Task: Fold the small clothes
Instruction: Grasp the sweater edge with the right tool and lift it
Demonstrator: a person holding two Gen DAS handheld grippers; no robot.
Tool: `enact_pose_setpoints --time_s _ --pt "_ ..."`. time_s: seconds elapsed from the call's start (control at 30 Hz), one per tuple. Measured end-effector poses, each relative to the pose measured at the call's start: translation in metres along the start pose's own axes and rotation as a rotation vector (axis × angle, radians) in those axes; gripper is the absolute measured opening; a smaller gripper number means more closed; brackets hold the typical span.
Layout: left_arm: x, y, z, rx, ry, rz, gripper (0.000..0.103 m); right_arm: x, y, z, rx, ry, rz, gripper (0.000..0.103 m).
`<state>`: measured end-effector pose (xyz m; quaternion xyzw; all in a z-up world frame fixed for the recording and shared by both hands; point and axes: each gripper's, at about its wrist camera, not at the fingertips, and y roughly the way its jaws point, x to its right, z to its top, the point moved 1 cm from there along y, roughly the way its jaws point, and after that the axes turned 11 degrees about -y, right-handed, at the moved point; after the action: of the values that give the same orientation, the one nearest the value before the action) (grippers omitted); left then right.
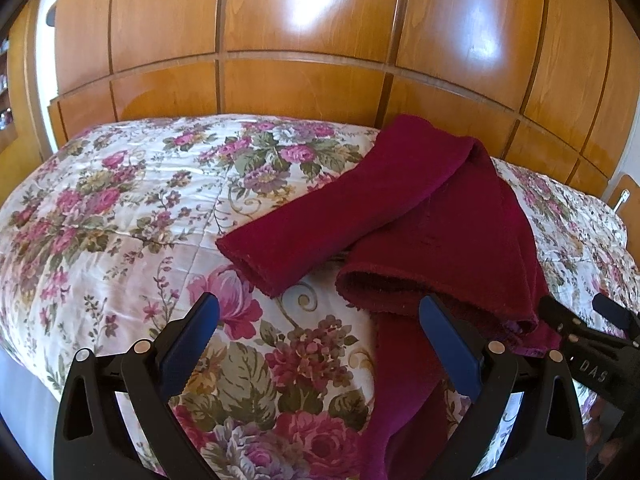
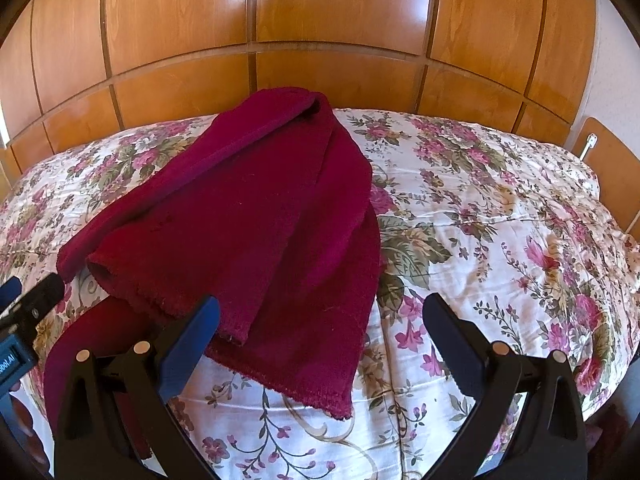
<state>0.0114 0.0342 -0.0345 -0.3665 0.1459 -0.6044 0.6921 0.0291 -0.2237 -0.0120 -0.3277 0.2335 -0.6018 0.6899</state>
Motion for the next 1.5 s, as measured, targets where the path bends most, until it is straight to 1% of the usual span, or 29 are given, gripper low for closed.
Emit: enact_pose_setpoints --time_s 0.2,0.27,0.33,0.37,0.47,0.5,0.53,0.6,0.67,0.73,0.83,0.87,0.9,0.97,1.0,1.03,1.07,1.1,1.13,1.27,1.33,1.37,1.43,1.47,1.5 --pt "0.001 0.011 -0.007 -0.040 0.028 -0.014 0.099 -0.004 0.006 0.010 0.004 -0.034 0.041 0.101" --pt "0.002 0.014 -0.010 -0.053 0.047 -0.024 0.099 -0.006 0.008 0.018 0.012 -0.048 0.069 0.101" --pt "0.002 0.014 -0.014 -0.057 0.066 -0.034 0.099 -0.011 0.009 0.030 0.042 -0.080 0.127 0.101" --pt "0.001 0.014 -0.016 -0.059 0.073 -0.045 0.099 -0.014 0.009 0.037 0.057 -0.102 0.165 0.101" --pt "-0.002 0.013 -0.022 -0.070 0.083 -0.081 0.099 -0.033 0.012 0.061 0.084 -0.188 0.334 0.100" --pt "-0.004 0.013 -0.024 -0.080 0.082 -0.092 0.099 -0.044 0.014 0.071 0.093 -0.239 0.390 0.097" --pt "-0.008 0.013 -0.026 -0.093 0.078 -0.108 0.099 -0.054 0.016 0.079 0.096 -0.279 0.428 0.087" --pt "-0.013 0.011 -0.029 -0.102 0.070 -0.137 0.099 -0.081 0.023 0.093 0.076 -0.367 0.533 0.075" --pt "-0.019 0.008 -0.031 -0.099 0.066 -0.159 0.098 -0.110 0.031 0.101 0.048 -0.455 0.608 0.074" --pt "-0.025 0.004 -0.033 -0.099 0.063 -0.181 0.097 -0.146 0.042 0.105 -0.006 -0.544 0.689 0.074" --pt "-0.032 0.000 -0.035 -0.102 0.057 -0.200 0.097 -0.191 0.057 0.103 -0.066 -0.633 0.740 0.074" --pt "-0.033 0.000 -0.035 -0.102 0.055 -0.202 0.097 -0.204 0.064 0.102 -0.082 -0.658 0.739 0.075" --pt "-0.034 0.000 -0.035 -0.105 0.053 -0.204 0.097 -0.220 0.072 0.099 -0.115 -0.698 0.742 0.075" --pt "-0.037 0.000 -0.035 -0.117 0.045 -0.208 0.097 -0.239 0.087 0.090 -0.171 -0.761 0.689 0.075" --pt "-0.038 -0.001 -0.036 -0.120 0.042 -0.210 0.097 -0.247 0.095 0.084 -0.197 -0.798 0.642 0.064" --pt "-0.039 -0.001 -0.035 -0.121 0.043 -0.209 0.097 -0.248 0.097 0.081 -0.186 -0.809 0.624 0.058" --pt "-0.039 -0.002 -0.035 -0.120 0.045 -0.208 0.097 -0.243 0.095 0.083 -0.177 -0.788 0.637 0.051" --pt "-0.039 -0.003 -0.036 -0.119 0.048 -0.207 0.097 -0.237 0.093 0.086 -0.177 -0.768 0.641 0.025" --pt "-0.039 -0.004 -0.036 -0.119 0.051 -0.207 0.097 -0.228 0.092 0.091 -0.170 -0.742 0.641 0.010" --pt "-0.036 -0.001 -0.034 -0.125 0.063 -0.204 0.097 -0.171 0.067 0.112 -0.065 -0.610 0.604 0.008" --pt "-0.032 -0.001 -0.033 -0.122 0.069 -0.203 0.097 -0.130 0.052 0.124 -0.006 -0.526 0.561 0.007" --pt "-0.030 -0.001 -0.032 -0.121 0.072 -0.204 0.097 -0.112 0.046 0.128 0.018 -0.486 0.536 0.007" --pt "-0.025 -0.002 -0.031 -0.118 0.080 -0.206 0.097 -0.062 0.031 0.135 0.067 -0.386 0.466 0.007" --pt "-0.022 -0.002 -0.030 -0.118 0.085 -0.206 0.097 -0.029 0.025 0.137 0.089 -0.337 0.404 0.007" --pt "-0.020 -0.002 -0.029 -0.116 0.093 -0.206 0.097 -0.012 0.024 0.139 0.099 -0.310 0.362 0.007"
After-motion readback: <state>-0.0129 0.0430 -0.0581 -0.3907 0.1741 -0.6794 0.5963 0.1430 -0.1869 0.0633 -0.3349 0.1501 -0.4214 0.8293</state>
